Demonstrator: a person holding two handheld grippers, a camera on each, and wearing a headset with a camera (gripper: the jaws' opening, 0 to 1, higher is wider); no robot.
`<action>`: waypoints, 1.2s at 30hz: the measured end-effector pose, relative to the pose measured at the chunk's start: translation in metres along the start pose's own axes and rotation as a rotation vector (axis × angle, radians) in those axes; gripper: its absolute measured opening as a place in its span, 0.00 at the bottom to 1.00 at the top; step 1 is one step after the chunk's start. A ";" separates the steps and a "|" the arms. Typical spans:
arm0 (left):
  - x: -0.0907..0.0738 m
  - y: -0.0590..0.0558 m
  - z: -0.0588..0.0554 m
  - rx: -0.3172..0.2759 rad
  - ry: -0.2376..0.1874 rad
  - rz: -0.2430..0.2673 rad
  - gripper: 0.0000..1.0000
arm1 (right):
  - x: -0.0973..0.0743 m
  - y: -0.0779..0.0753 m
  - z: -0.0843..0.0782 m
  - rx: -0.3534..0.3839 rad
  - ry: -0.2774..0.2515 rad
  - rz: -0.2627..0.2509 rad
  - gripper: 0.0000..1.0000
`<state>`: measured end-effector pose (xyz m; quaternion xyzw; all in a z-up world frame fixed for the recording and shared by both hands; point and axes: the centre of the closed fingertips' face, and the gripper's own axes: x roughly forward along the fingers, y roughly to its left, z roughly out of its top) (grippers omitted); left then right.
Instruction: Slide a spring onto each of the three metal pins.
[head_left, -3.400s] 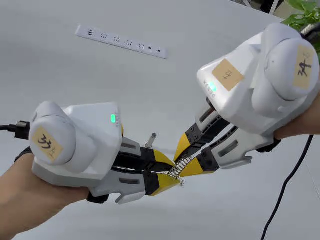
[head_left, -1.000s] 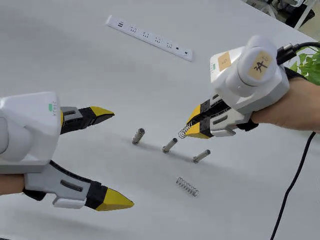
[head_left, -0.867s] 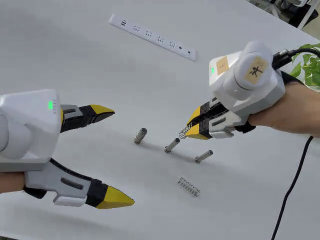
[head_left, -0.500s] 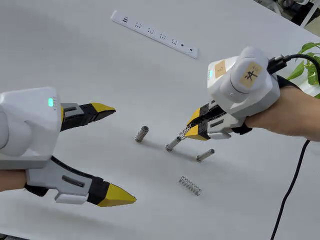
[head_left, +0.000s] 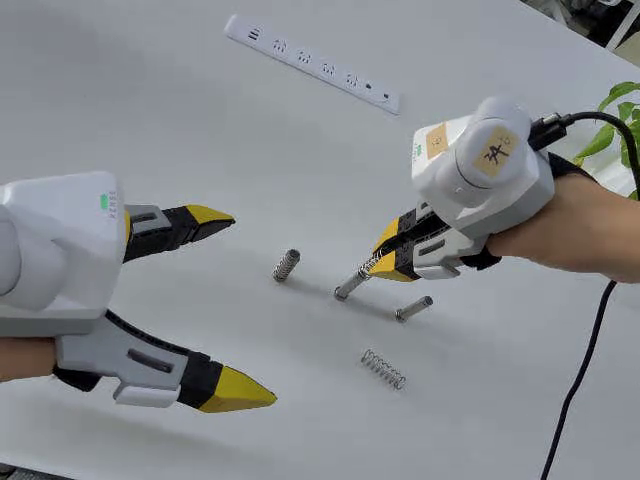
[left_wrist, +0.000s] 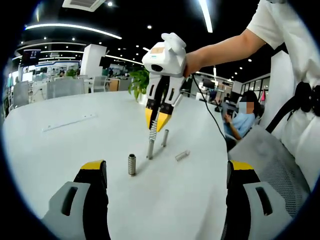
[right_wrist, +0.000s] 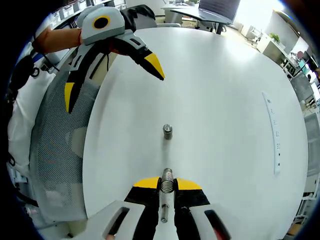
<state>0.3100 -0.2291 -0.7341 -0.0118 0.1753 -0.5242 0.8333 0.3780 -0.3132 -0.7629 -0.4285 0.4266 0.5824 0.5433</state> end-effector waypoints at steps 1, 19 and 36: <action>0.000 0.000 0.000 0.001 -0.001 0.000 0.99 | 0.000 0.000 0.000 0.000 0.000 0.001 0.06; 0.001 0.000 -0.003 -0.008 0.002 -0.005 0.99 | 0.011 -0.002 -0.003 0.008 0.009 0.016 0.06; 0.001 -0.001 -0.006 -0.019 0.004 -0.011 0.99 | 0.032 -0.001 -0.007 -0.008 0.022 0.023 0.06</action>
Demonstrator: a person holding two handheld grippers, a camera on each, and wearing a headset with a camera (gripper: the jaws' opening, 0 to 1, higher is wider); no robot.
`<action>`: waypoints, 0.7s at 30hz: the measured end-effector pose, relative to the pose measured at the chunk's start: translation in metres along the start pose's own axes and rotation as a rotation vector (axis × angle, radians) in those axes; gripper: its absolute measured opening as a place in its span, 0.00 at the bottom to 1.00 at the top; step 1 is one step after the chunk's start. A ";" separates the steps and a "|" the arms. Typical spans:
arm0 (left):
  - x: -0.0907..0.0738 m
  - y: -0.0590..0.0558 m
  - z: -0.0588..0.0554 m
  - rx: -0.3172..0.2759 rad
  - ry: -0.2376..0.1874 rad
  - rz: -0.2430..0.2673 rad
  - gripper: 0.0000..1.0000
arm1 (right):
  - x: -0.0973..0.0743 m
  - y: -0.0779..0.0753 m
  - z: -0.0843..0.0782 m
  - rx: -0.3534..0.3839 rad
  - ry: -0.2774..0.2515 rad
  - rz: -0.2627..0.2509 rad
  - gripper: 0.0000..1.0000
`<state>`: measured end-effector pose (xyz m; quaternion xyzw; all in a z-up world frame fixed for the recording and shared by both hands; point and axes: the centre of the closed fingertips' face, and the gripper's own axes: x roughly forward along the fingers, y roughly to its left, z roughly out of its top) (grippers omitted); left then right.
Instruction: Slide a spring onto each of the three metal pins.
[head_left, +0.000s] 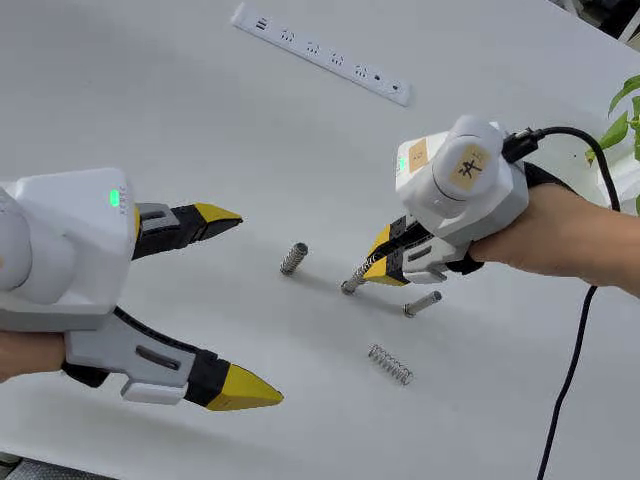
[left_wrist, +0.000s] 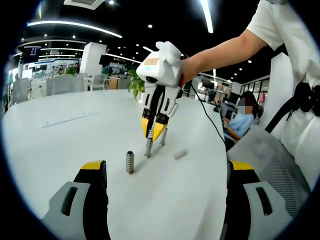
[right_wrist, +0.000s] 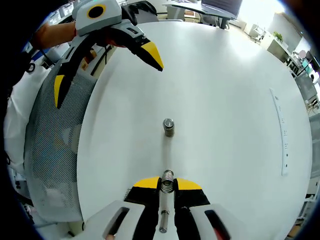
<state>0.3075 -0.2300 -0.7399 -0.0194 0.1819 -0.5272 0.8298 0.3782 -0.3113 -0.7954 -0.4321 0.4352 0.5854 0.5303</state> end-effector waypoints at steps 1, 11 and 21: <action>0.000 0.000 0.000 -0.001 0.000 0.000 0.99 | 0.001 0.000 0.000 -0.001 -0.001 0.001 0.06; 0.000 0.000 -0.001 -0.004 0.000 -0.003 0.99 | 0.012 0.001 -0.004 0.009 0.004 0.008 0.07; -0.001 -0.001 -0.002 -0.012 -0.002 -0.005 0.98 | 0.021 -0.001 -0.006 0.000 0.014 0.012 0.07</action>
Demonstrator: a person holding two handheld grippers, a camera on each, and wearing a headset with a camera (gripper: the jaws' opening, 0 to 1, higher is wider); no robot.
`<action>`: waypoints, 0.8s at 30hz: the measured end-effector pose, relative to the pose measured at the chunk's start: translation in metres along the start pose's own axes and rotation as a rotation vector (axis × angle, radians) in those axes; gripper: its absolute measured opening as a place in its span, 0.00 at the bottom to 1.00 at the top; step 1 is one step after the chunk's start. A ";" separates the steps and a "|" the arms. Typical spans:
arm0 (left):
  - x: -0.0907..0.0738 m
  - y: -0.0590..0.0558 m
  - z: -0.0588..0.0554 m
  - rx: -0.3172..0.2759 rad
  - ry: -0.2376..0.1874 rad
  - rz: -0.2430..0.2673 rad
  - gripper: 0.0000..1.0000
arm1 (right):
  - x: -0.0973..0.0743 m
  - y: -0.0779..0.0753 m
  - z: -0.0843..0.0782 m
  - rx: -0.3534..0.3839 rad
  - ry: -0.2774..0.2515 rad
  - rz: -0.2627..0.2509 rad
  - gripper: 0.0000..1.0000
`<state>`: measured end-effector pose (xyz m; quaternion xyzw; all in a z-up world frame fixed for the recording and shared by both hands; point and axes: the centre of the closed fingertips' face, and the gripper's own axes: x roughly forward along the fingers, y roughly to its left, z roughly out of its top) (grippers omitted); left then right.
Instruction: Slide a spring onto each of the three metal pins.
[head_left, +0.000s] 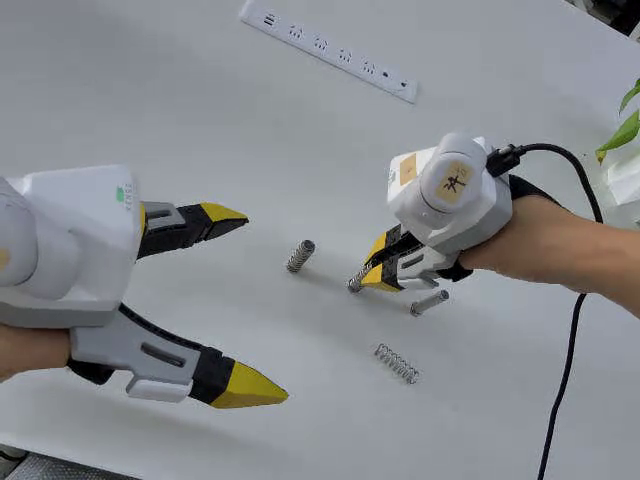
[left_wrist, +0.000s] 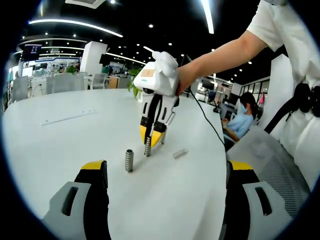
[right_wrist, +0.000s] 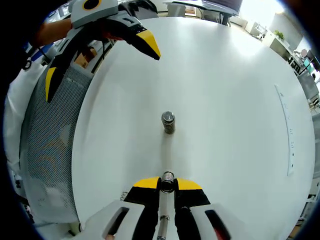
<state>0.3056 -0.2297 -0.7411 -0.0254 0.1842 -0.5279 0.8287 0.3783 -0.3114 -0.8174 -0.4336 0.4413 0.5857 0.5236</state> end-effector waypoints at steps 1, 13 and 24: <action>0.000 0.000 0.000 0.000 0.000 0.000 0.98 | 0.001 -0.001 -0.001 -0.004 0.003 -0.001 0.07; 0.000 0.000 -0.001 -0.005 0.000 -0.001 0.98 | 0.005 -0.002 -0.003 -0.007 0.005 0.004 0.07; -0.001 -0.001 -0.001 -0.001 0.006 -0.004 0.97 | 0.002 -0.003 -0.003 -0.005 -0.001 -0.002 0.11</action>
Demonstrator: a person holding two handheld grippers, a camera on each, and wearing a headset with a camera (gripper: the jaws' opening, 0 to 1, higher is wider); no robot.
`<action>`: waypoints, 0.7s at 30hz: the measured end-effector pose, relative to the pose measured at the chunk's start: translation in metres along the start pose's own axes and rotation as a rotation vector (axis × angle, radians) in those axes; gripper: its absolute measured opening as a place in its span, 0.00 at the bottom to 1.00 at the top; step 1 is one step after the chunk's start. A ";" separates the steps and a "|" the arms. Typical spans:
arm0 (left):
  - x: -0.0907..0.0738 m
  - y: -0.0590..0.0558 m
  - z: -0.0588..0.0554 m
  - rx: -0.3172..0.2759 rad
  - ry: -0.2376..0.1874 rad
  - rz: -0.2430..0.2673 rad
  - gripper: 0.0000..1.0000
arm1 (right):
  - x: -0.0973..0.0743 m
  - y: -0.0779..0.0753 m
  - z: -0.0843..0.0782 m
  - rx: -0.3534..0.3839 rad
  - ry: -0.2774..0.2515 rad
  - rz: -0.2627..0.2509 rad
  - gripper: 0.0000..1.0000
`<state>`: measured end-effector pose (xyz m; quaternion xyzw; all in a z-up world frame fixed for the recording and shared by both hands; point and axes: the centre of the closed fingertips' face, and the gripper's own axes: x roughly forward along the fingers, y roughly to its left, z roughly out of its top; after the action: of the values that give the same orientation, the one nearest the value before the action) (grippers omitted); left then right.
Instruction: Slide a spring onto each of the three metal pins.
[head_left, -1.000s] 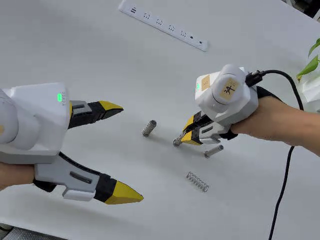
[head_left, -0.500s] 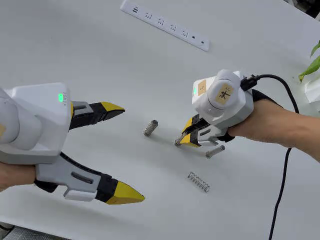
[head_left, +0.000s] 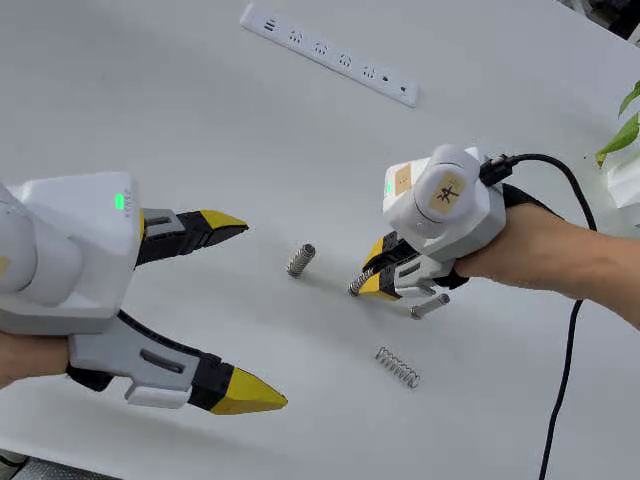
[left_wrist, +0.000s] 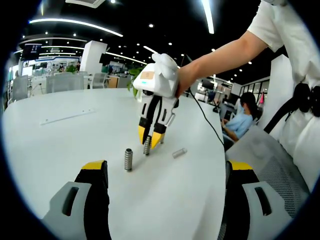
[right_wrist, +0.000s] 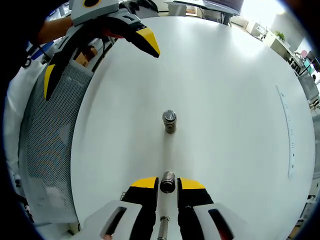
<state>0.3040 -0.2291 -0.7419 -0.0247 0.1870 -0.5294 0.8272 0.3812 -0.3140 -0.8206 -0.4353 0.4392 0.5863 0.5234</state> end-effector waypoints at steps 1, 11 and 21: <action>0.000 0.000 0.000 0.001 0.001 -0.001 0.97 | -0.001 0.000 0.000 0.000 -0.001 0.000 0.12; -0.001 -0.002 0.003 0.013 0.008 -0.002 0.97 | -0.015 0.000 0.004 0.018 -0.040 -0.023 0.17; -0.003 -0.004 0.006 0.030 0.023 -0.003 0.97 | -0.034 0.004 0.008 0.047 -0.096 -0.048 0.23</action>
<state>0.3014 -0.2293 -0.7344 -0.0066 0.1885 -0.5336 0.8245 0.3790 -0.3145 -0.7855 -0.4047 0.4164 0.5833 0.5679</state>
